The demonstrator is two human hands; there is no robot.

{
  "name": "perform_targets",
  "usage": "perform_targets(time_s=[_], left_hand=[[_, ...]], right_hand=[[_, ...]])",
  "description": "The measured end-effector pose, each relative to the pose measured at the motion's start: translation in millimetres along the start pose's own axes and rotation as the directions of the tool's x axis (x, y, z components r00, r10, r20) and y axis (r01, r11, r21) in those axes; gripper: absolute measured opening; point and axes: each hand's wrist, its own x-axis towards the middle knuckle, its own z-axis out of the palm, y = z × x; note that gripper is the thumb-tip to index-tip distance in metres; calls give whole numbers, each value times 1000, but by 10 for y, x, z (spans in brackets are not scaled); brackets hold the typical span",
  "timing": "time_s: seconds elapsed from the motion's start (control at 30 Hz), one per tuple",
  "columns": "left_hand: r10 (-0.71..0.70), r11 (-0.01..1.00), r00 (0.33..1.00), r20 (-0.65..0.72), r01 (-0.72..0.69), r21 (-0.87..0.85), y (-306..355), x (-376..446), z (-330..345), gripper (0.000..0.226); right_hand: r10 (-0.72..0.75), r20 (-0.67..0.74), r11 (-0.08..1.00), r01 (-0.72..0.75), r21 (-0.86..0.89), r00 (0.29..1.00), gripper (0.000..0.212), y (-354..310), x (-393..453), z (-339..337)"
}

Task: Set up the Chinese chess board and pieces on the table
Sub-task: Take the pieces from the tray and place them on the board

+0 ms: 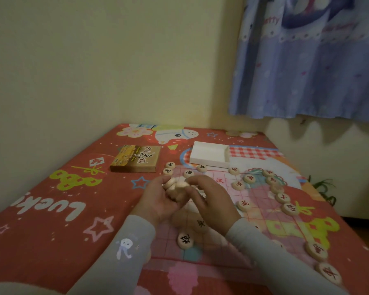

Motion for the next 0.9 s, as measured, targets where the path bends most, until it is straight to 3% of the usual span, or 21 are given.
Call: perform_targets(time_s=[0.13, 0.33, 0.47, 0.6, 0.7, 0.9], left_hand=[[41, 999, 999, -4, -41, 35, -7, 91, -18, 25], [-22, 995, 999, 44, 18, 94, -185, 145, 230, 22], [-73, 987, 993, 97, 58, 148, -408, 240, 402, 15], [-118, 981, 987, 112, 98, 170, -653, 285, 551, 31], [-149, 972, 981, 120, 124, 198, -779, 290, 636, 30], [-151, 969, 984, 94, 129, 213, -882, 275, 750, 19]], right_hand=[[286, -48, 943, -273, 192, 957, 20, 146, -23, -241], [473, -125, 867, -436, 243, 872, 12, 461, -323, -712], [566, -256, 823, -552, 131, 783, 21, 729, -682, -1108], [638, -353, 737, -676, 19, 685, 20, 923, -1080, -1483], [675, -381, 672, -740, -36, 632, 17, 1068, -1304, -1640], [674, -322, 653, -740, -160, 665, 14, 1110, -1423, -1573]])
